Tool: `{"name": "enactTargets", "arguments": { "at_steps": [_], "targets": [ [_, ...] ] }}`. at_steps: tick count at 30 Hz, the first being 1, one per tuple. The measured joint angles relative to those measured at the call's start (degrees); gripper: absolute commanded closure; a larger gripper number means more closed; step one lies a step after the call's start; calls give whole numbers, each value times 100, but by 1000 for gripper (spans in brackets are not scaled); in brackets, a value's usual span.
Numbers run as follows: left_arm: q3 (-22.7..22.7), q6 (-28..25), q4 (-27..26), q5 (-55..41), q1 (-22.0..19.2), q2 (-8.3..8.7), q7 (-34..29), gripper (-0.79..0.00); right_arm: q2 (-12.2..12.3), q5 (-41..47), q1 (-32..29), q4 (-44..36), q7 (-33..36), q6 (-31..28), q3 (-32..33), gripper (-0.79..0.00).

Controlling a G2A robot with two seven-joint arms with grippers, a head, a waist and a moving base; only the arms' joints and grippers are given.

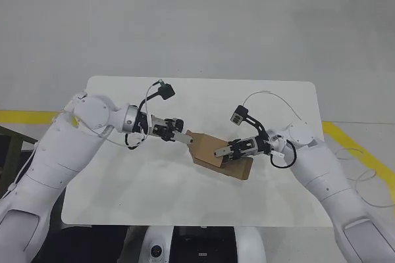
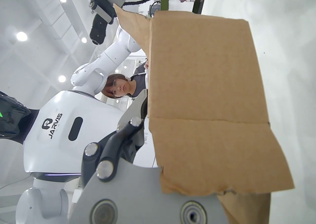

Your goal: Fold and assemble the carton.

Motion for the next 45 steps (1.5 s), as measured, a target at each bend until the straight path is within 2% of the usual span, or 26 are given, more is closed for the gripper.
{"name": "enactTargets", "arguments": {
  "at_steps": [7, 21, 37, 45],
  "targets": [
    [187, 494, 31, 283, -70, -48, -38, -785, 12, -1, -24, -49, -15, -15, 35, 0],
    [-4, 972, 524, 36, 9, -56, 162, -785, 26, -17, -71, -197, -34, -35, 58, 0],
    [-60, 742, 653, 112, 234, -58, 157, -785, 26, 140, -126, -376, -13, -14, 88, 0],
    [-61, 590, 656, -316, 424, -102, 265, -785, 31, 273, -187, -488, 10, 10, 130, 0]
  ]
}}
